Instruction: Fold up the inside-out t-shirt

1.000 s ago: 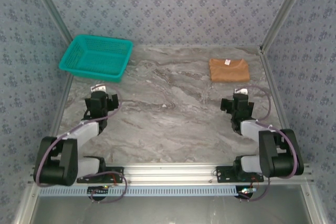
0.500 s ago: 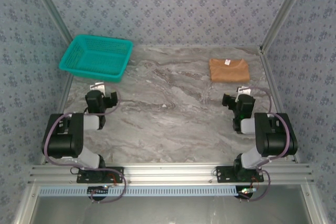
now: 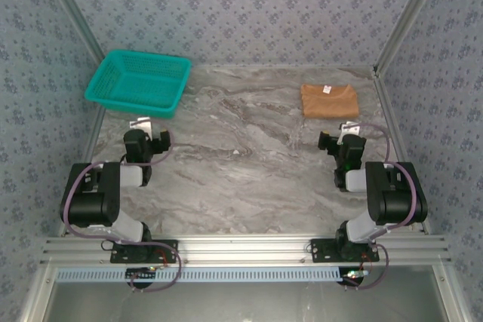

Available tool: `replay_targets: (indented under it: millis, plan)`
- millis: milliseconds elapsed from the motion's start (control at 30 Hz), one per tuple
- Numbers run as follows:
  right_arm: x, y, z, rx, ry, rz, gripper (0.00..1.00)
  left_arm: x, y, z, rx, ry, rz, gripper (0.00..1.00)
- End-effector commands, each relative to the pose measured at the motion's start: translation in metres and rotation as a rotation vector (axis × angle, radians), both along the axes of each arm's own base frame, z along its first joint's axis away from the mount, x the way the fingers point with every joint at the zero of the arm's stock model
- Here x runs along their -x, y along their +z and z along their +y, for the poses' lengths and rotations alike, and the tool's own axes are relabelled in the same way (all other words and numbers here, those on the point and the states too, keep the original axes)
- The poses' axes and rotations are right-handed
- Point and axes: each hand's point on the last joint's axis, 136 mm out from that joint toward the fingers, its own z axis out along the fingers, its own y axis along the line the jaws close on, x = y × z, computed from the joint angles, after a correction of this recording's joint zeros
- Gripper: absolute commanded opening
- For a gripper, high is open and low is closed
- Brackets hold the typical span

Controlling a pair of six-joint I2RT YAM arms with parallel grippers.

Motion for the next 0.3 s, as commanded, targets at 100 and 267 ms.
replay_targets:
  millis: [100, 267]
  plan:
    - [-0.0083, 0.0122, 0.0041, 0.052, 0.007, -0.034, 1.00, -0.0034, 0.0089, -0.0001, 0.006, -0.007, -0.043, 0.98]
    - [-0.0088, 0.0121, 0.0071, 0.046, 0.029, -0.033, 1.00, -0.0034, 0.0090, -0.0003, 0.007, -0.007, -0.043, 0.98]
